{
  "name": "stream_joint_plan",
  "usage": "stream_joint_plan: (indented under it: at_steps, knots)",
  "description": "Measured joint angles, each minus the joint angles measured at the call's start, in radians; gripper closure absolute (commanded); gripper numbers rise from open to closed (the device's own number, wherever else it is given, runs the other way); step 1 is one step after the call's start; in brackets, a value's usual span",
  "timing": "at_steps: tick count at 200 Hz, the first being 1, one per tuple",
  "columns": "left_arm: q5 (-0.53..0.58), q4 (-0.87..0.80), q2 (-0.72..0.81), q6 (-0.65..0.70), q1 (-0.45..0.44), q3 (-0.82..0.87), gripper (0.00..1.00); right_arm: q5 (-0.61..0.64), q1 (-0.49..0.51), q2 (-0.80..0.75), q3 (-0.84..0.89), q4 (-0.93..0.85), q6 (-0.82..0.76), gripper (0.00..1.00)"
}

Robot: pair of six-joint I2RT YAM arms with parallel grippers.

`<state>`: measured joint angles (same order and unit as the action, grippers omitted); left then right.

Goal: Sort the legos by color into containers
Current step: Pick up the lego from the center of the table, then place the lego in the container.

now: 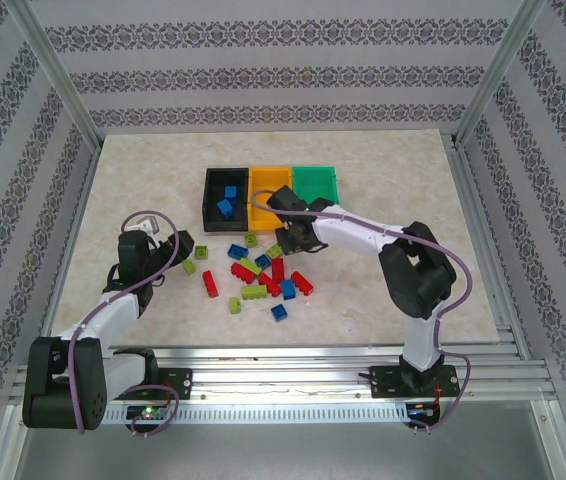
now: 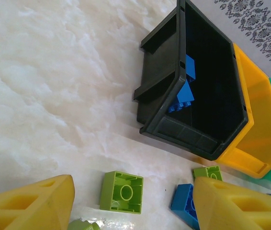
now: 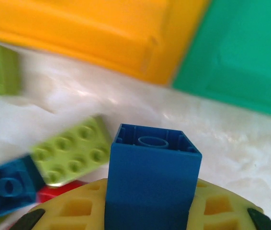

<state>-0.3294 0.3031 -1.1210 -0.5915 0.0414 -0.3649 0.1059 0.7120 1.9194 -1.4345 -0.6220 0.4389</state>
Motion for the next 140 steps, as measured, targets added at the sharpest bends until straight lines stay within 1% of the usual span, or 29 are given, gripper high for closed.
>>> stream_joint_plan:
  at_steps: [25, 51, 61, 64, 72, 77, 86, 98, 107, 118, 140]
  knots:
    - [0.000, 0.000, -0.003, 0.000, 0.000, 0.000, 0.33, -0.052, 0.016, 0.018, -0.169, -0.007, -0.010, 0.78]
    - [-0.007, 0.004, -0.030, 0.000, 0.000, 0.000, 0.33, -0.089, 0.026, 0.122, -0.431, 0.001, -0.024, 0.78]
    - [-0.008, 0.005, -0.046, 0.000, 0.000, 0.000, 0.32, -0.100, 0.026, 0.187, -0.541, 0.001, -0.027, 0.72]
    - [-0.008, 0.005, -0.050, 0.000, 0.000, 0.000, 0.28, -0.100, 0.026, 0.205, -0.573, 0.000, -0.027, 0.69]
    - [-0.009, 0.005, -0.063, 0.001, 0.000, 0.000, 0.26, -0.105, 0.026, 0.268, -0.667, -0.004, -0.026, 0.58]
    - [-0.010, 0.004, -0.069, 0.003, 0.000, 0.000, 0.25, -0.105, 0.025, 0.300, -0.715, -0.011, -0.035, 0.53]
    - [-0.011, 0.004, -0.076, 0.007, 0.000, 0.000, 0.25, -0.105, 0.024, 0.365, -0.803, -0.019, -0.032, 0.49]
    - [-0.011, 0.004, -0.081, 0.008, 0.000, -0.002, 0.24, -0.104, 0.023, 0.440, -0.901, -0.049, -0.045, 0.48]
    - [-0.011, 0.004, -0.081, 0.009, 0.000, -0.002, 0.24, -0.105, 0.023, 0.478, -0.944, -0.068, -0.046, 0.47]
    - [-0.011, 0.004, -0.081, 0.011, 0.000, -0.004, 0.24, -0.106, 0.023, 0.493, -0.954, -0.088, -0.047, 0.47]
    - [-0.011, 0.004, -0.081, 0.011, 0.000, -0.010, 0.24, -0.108, 0.025, 0.468, -0.900, -0.101, -0.051, 0.47]
